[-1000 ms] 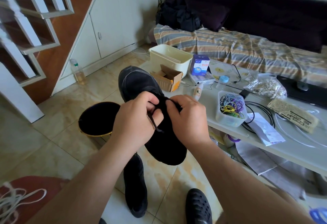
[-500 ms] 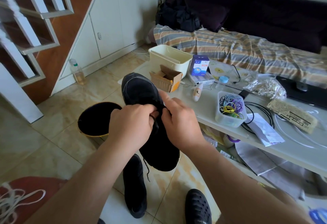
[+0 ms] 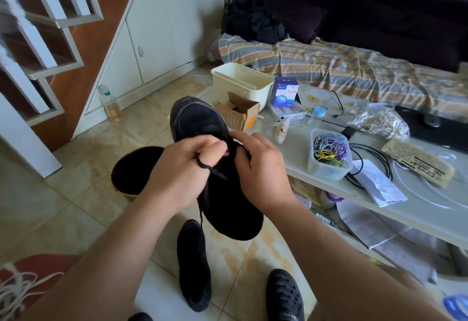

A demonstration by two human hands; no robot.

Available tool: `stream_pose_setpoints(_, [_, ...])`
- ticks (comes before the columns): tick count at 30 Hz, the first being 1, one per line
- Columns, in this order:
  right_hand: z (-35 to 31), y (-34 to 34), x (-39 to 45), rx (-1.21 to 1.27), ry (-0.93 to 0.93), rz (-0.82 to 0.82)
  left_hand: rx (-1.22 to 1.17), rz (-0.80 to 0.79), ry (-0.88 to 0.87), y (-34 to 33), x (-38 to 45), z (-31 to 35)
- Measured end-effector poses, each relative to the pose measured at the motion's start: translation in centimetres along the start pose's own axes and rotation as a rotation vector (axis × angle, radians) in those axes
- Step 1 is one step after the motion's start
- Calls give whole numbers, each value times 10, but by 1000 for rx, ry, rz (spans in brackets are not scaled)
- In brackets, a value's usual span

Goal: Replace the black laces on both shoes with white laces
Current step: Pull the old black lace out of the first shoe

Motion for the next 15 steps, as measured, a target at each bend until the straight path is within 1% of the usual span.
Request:
stream_pose_setpoints(1, [0, 1, 0, 10, -1, 0, -21, 34, -11, 4, 0, 0])
stream_pose_setpoints(2, [-1, 3, -1, 13, 0, 4, 58, 101, -59, 10, 1, 3])
stream_pose_setpoints(4, [-6, 4, -4, 22, 9, 16, 293, 252, -182, 18, -2, 9])
stream_pose_setpoints(5, [-7, 5, -5, 31, 7, 18, 355, 293, -230, 19, -3, 11])
stream_pose_setpoints(8, [-9, 6, -6, 54, -17, 33, 565, 341, -342, 14, -3, 15])
stream_pose_setpoints(10, [-12, 8, -7, 27, 13, 58, 671, 384, -364, 15, -2, 14])
stream_pose_setpoints(13, [-10, 9, -9, 11, 38, 92, 691, 386, -380, 15, 1, 10])
stream_pose_setpoints(15, [-11, 5, -8, -22, 67, 60, 713, 379, -358, 14, 1, 7])
Point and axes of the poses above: each hand's wrist, its own x-axis towards the middle knuckle, its own y-axis out of the back of the hand, z = x × y, the point moved 10 cm from there along x, towards the middle knuckle, and after that the axes turned 6 degrees about x, right-handed, at the moved point
